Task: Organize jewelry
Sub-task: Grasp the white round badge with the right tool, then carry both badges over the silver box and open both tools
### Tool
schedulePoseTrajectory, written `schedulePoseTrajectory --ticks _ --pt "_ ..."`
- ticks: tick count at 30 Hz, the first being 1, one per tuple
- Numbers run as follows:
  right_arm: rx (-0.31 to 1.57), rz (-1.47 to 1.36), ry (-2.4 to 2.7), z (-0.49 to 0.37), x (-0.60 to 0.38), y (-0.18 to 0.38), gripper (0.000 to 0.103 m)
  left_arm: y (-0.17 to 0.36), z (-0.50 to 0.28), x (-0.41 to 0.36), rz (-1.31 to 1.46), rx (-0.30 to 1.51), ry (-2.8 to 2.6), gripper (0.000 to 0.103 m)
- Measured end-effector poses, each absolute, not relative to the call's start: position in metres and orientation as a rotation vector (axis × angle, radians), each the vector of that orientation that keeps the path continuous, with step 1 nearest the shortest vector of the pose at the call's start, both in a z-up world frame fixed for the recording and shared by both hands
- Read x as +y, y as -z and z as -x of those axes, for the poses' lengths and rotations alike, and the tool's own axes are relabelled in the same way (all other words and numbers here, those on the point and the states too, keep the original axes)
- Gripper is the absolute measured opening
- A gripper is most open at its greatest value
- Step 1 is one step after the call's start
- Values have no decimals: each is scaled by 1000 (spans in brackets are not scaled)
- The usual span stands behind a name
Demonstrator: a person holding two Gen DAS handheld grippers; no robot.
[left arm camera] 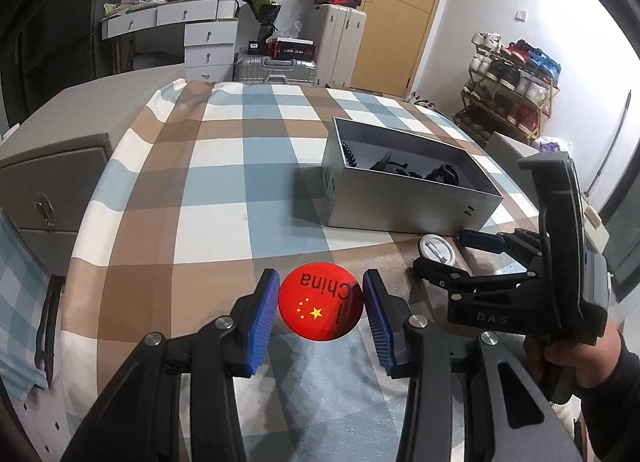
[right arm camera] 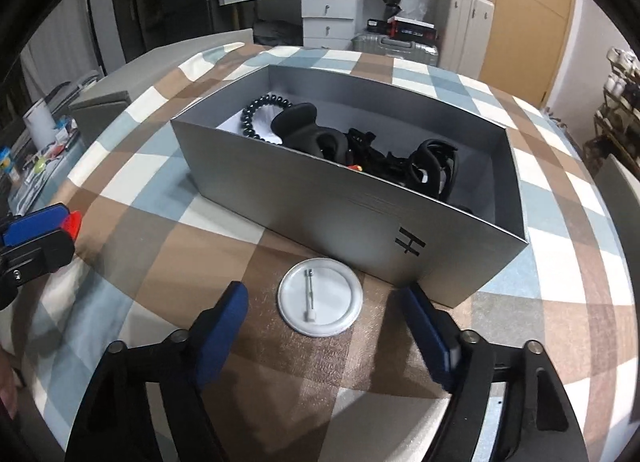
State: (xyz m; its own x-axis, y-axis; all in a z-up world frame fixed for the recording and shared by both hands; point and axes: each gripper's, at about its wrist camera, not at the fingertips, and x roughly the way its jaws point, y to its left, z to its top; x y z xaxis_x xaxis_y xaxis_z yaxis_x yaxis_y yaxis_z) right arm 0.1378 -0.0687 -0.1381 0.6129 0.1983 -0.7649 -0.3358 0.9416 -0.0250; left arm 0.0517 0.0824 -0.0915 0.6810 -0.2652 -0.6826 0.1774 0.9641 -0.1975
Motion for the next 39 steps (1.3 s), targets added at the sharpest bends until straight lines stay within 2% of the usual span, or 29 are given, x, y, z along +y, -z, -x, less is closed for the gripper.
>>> schedulePoseTrajectory --ticks 2,5,6,7,28,39 --pt "853 173 -309 -137 -69 138 70 91 -52 84 123 781 248 37" --pt "839 192 -336 -132 -66 137 53 92 -51 85 129 784 249 37" --pt "835 200 -348 -130 -65 136 45 92 -50 84 128 785 251 37" --pt "833 204 -357 -129 -64 136 41 92 -50 84 125 785 251 37" --pt "828 -85 -494 -115 -111 129 41 79 -46 65 80 782 260 37" --pt "724 -164 -592 -98 -136 100 41 62 -65 41 68 758 303 37"
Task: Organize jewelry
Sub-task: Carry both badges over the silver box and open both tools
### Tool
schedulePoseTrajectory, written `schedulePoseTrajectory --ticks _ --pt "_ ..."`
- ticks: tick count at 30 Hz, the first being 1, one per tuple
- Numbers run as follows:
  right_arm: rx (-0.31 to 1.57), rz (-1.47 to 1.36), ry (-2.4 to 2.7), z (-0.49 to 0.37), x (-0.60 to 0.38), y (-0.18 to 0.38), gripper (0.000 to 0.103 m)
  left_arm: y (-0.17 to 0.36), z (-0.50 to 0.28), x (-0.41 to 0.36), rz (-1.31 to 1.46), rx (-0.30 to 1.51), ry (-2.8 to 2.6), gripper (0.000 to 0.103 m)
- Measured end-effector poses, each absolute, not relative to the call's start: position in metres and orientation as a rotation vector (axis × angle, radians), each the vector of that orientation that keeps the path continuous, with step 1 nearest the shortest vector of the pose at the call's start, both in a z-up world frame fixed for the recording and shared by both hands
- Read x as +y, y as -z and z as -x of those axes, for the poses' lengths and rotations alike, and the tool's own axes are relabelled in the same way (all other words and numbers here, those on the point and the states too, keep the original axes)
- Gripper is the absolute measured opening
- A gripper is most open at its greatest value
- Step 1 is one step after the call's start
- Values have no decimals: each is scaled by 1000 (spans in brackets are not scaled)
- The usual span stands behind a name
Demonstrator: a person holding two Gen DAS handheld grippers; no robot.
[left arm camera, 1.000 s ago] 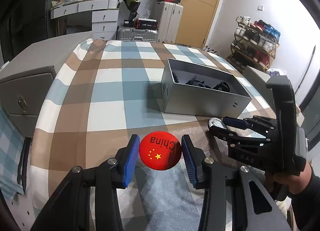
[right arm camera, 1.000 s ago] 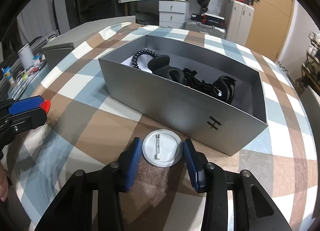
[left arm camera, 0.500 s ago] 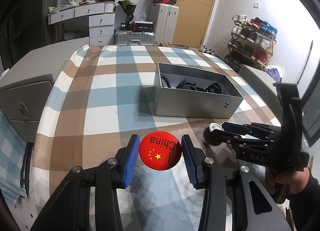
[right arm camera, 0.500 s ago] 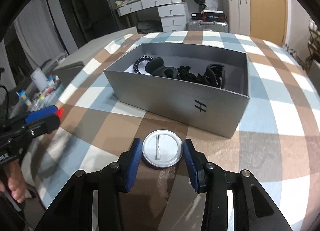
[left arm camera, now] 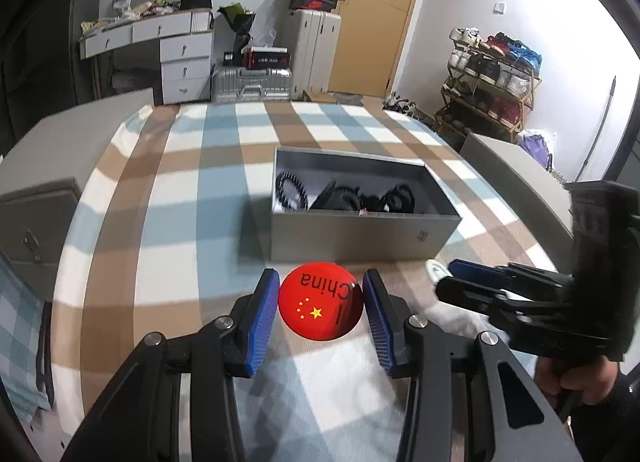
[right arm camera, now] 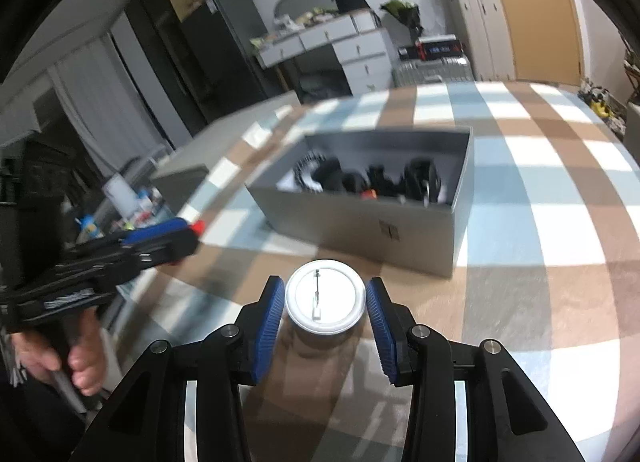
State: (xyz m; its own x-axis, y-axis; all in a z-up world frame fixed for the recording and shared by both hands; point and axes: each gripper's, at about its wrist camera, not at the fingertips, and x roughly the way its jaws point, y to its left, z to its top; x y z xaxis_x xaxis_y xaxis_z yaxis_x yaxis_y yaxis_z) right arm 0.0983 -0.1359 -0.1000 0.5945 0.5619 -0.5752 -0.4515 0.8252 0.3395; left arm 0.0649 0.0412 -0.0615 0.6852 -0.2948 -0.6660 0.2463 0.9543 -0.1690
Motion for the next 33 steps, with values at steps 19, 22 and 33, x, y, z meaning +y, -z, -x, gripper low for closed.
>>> schedulePoseTrajectory --ticks 19,22,33 --pt "577 -165 -604 -149 -148 37 41 38 -120 21 64 693 326 37" --pt "573 -166 -608 -157 -148 36 41 39 -128 18 64 697 330 37" --pt "599 -204 -604 -187 -152 50 41 54 -157 6 69 748 342 37"
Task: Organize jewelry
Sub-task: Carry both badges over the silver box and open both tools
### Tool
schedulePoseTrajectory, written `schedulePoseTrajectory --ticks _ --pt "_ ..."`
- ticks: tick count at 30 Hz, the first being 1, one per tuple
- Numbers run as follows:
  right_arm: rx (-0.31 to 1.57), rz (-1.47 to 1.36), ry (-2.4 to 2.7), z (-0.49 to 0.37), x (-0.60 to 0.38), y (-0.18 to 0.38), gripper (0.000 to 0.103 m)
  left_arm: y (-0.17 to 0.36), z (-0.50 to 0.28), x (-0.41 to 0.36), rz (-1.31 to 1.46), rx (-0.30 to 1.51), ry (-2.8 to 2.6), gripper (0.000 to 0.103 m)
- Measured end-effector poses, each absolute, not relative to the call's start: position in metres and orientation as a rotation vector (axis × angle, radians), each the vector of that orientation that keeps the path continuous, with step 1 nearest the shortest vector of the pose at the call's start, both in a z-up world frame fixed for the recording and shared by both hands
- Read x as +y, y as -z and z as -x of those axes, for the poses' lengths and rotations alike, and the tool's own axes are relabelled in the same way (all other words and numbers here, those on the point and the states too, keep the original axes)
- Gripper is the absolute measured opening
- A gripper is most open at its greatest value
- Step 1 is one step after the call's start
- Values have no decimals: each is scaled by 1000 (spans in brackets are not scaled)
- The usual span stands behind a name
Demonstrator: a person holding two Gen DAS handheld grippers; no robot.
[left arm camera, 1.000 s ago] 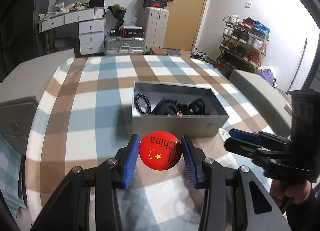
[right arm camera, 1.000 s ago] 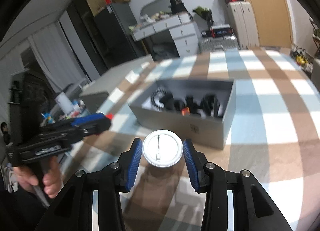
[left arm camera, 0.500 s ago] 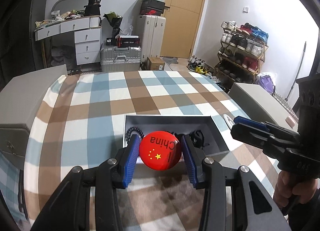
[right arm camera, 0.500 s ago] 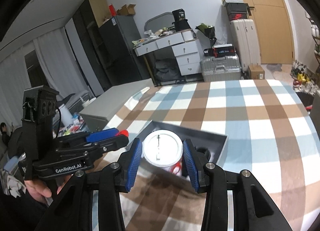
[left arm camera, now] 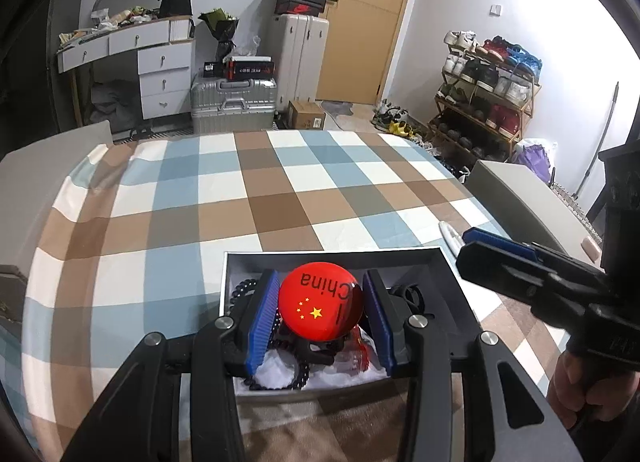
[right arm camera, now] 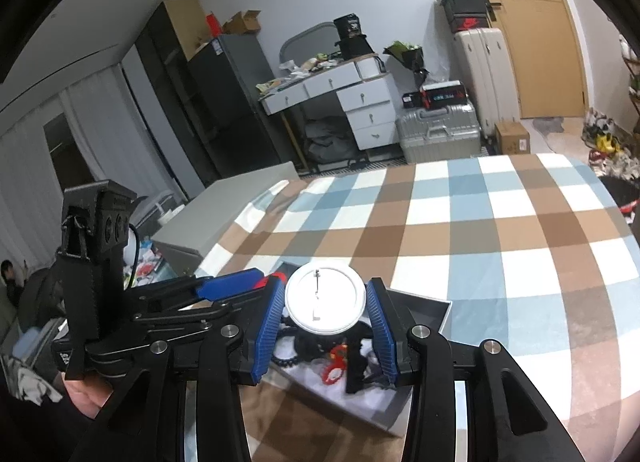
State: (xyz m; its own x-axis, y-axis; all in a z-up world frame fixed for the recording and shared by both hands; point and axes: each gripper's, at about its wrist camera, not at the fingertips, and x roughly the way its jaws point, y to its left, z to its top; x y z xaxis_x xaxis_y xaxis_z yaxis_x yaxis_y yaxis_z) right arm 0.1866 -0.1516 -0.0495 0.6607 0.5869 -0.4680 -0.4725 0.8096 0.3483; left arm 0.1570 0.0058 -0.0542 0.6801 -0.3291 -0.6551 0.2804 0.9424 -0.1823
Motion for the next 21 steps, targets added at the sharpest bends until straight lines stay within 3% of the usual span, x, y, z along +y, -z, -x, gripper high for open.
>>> schedulePoseTrajectory --ticks 21 --pt "707 -207 -587 -217 -149 79 43 73 -174 1 63 808 376 38"
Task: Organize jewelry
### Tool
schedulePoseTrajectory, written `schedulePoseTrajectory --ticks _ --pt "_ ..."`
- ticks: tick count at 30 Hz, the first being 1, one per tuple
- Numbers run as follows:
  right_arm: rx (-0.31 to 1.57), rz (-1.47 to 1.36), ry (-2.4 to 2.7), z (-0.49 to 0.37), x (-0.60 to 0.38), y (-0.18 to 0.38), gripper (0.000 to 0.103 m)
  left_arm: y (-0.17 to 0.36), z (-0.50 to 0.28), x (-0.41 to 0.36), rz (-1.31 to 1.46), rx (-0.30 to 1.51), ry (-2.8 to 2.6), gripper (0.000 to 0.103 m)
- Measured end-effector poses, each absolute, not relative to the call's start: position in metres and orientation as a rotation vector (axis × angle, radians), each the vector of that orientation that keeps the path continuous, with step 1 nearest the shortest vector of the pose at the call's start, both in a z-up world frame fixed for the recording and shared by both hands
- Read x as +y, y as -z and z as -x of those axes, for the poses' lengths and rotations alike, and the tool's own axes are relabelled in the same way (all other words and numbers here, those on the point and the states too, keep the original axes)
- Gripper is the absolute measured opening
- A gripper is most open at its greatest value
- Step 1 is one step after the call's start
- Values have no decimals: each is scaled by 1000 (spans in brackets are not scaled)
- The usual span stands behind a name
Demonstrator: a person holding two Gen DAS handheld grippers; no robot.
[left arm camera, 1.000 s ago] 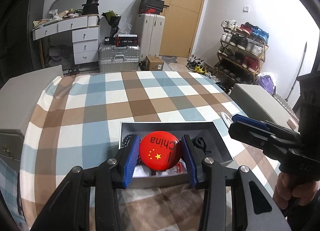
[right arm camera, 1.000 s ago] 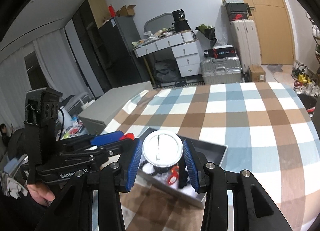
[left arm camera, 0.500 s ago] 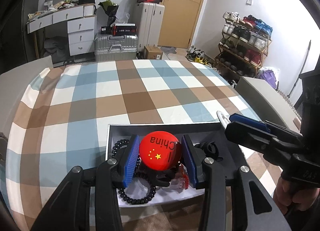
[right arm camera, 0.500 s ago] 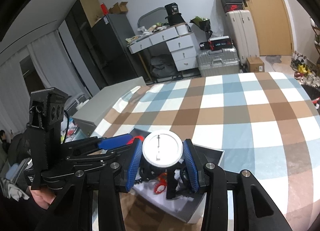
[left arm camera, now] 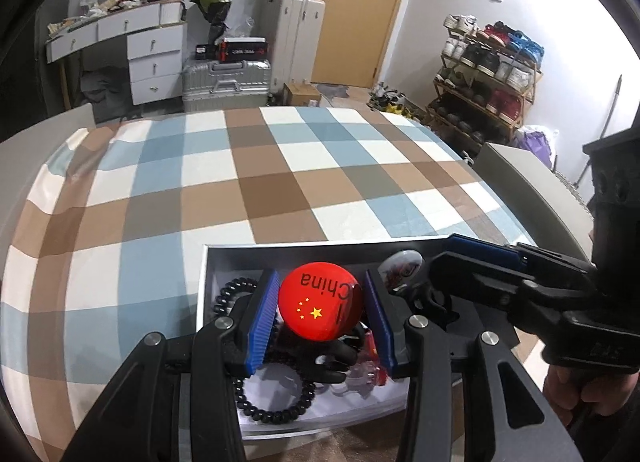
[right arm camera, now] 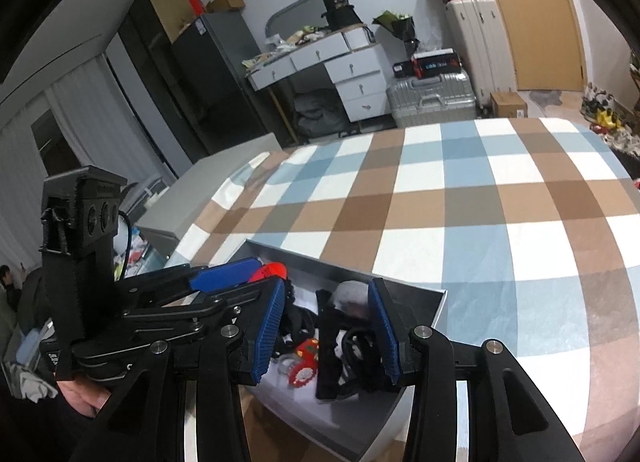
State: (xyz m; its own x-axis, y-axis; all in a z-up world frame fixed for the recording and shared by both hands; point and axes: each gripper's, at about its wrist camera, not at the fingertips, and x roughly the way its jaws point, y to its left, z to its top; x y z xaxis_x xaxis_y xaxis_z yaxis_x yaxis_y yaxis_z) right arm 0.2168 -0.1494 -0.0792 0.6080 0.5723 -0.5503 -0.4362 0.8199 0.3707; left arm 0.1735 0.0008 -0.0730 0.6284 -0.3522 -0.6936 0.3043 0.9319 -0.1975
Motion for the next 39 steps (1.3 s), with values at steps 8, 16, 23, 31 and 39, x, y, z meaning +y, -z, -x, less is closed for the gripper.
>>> schedulePoseTrajectory --ticks 8,16,23,31,39 --pt "623 -251 -562 -198 -165 62 55 62 -164 3 51 766 359 64" --pt "491 -243 -539 -167 -171 34 79 43 -145 9 58 682 299 65" --pt "346 -211 -530 -136 -168 22 97 21 -113 17 85 483 248 90" --pt "189 -127 -530 -97 -160 12 103 11 -82 22 102 289 120 102" --pt "87 -87 -488 -64 -159 14 103 17 -66 25 79 200 46 102"
